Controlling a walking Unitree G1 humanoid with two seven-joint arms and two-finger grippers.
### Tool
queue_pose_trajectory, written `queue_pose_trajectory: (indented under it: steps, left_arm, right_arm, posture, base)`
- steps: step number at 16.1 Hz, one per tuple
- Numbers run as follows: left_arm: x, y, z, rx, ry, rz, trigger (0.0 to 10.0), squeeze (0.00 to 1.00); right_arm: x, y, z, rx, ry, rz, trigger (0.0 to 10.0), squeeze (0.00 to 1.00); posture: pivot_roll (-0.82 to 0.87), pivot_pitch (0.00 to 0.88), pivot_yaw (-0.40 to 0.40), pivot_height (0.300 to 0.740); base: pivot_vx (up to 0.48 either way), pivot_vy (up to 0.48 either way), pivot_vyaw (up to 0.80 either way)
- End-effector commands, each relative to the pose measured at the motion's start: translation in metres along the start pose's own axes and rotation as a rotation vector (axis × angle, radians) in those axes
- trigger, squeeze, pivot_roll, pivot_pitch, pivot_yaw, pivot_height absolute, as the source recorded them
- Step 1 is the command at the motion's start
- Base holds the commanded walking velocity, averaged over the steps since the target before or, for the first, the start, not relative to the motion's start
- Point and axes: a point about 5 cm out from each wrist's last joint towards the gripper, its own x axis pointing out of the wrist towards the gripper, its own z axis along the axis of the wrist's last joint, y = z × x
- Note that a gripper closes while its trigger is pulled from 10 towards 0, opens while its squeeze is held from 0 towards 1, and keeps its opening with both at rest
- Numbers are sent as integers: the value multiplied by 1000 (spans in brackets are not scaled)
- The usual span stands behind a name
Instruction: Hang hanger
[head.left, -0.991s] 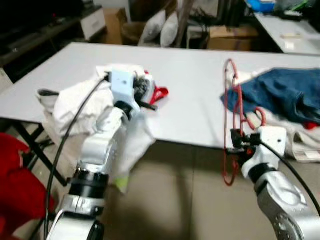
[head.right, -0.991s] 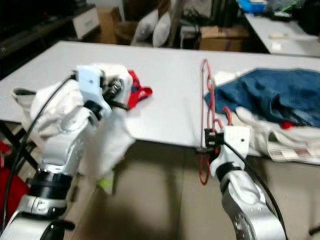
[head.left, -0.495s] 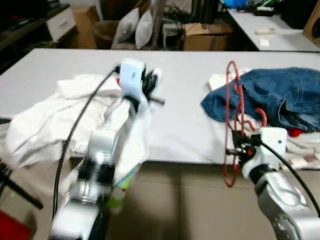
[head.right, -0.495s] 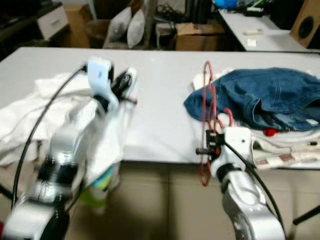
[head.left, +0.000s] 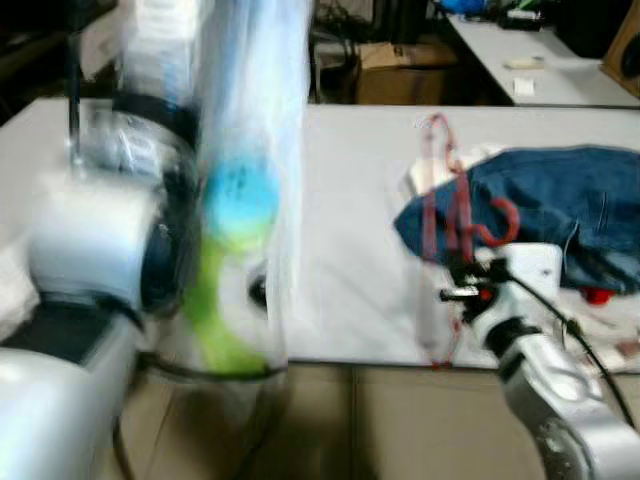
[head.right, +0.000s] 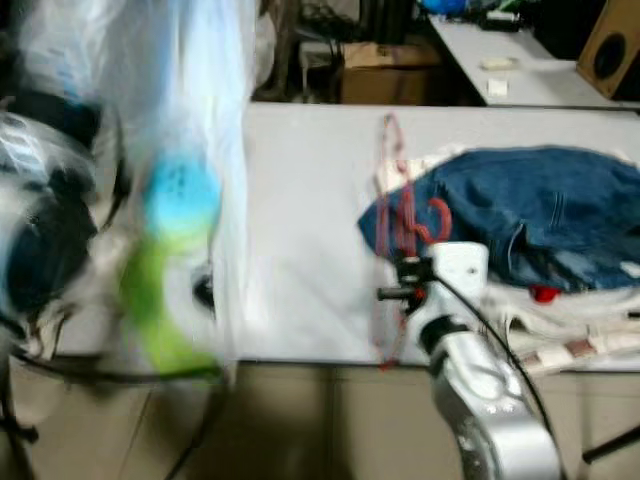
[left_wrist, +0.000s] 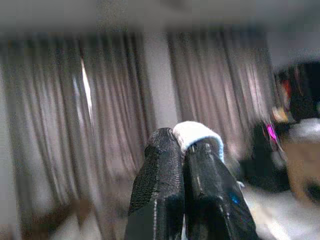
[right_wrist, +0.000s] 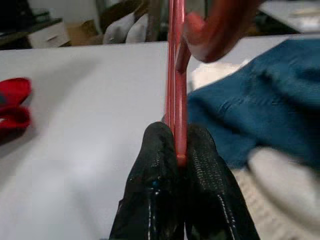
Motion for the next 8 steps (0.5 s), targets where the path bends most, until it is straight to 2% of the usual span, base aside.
queue_pose_trajectory:
  steps: [1,2,4,5,6,7,8]
  left_arm:
    - [-4,30,15,56,-40,85,10000,0]
    - [-7,32,9,131,-14,73,10000,0]
    - [-19,30,-27,191,81,32,10000,0]
    - [-38,24,-70,214,186,-28,10000,0]
    - [-60,14,-108,199,282,-93,10000,0]
    - [-88,2,-146,178,378,-165,10000,0]
    - [-105,-5,-164,161,423,-197,10000,0]
  right_arm:
    - [-1,3,-5,16,19,2,10000,0]
    - [-2,4,-6,22,20,-4,10000,0]
    - [-3,8,-7,29,21,0,10000,0]
    - [-5,10,-8,30,24,7,10000,0]
    - [-5,10,-8,30,27,10,10000,0]
    - [-6,9,-9,30,30,10,10000,0]
    - [-6,9,-9,30,32,11,10000,0]
  posture:
    - [13,0,36,740]
    - [8,0,44,740]
    - [0,0,48,740]
    - [-2,0,47,740]
    - [-2,0,46,740]
    - [1,0,42,740]
    - [1,2,41,740]
  base:
    - [277,0,0]
    - [274,0,0]
    - [274,0,0]
    - [274,0,0]
    - [0,0,0]
    - [0,0,0]
    - [0,0,0]
